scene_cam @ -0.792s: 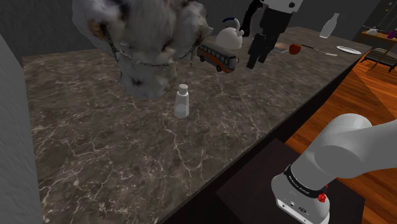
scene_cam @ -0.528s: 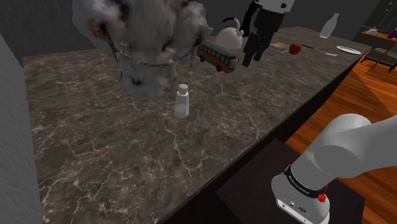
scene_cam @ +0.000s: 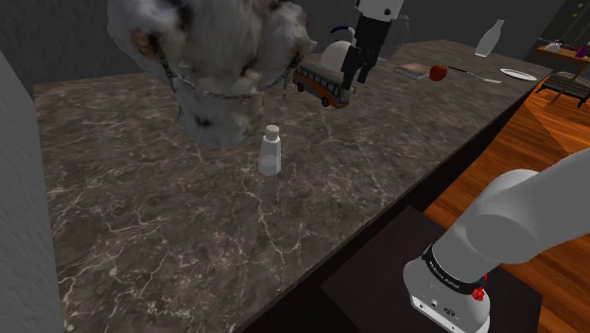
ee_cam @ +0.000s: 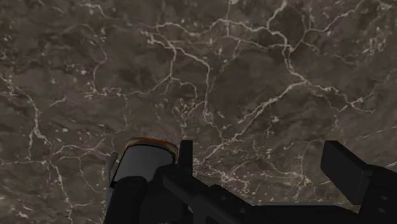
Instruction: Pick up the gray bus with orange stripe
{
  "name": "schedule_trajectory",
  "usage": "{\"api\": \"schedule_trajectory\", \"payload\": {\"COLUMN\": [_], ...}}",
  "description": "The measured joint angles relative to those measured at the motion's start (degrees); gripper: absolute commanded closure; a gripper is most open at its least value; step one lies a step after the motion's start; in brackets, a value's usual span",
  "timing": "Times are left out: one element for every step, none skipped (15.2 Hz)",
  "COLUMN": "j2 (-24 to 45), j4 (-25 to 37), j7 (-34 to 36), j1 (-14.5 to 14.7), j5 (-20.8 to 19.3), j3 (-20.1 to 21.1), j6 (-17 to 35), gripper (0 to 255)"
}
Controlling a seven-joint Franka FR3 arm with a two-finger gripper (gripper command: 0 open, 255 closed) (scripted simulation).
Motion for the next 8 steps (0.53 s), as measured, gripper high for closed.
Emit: {"api": "schedule_trajectory", "payload": {"j2": [2.34, 4.79, 6.99, 9.18, 11.37, 13.56, 15.85, 18.38], "j4": [2.05, 3.54, 5.33, 7.32, 9.12, 11.19, 13.44, 15.98], "j7": [-0.98, -1.63, -2.3, -2.92, -3.71, -4.28, -5.0, -5.44], "j1": [-0.23, -0.33, -0.45, -0.55, -0.73, -0.84, -1.01, -1.08], "j5": [-0.15, -0.16, -0.17, -0.14, -0.1, 0.0, 0.11, 0.28], "j3": [-0.62, -0.99, -1.35, -1.66, -2.08, -2.34, -2.67, -2.84], "j6": [0.23, 1.12, 1.44, 1.58, 1.92, 1.97, 1.94, 1.88], "gripper": [0, 0, 0, 0, 0, 0, 0, 0]}}
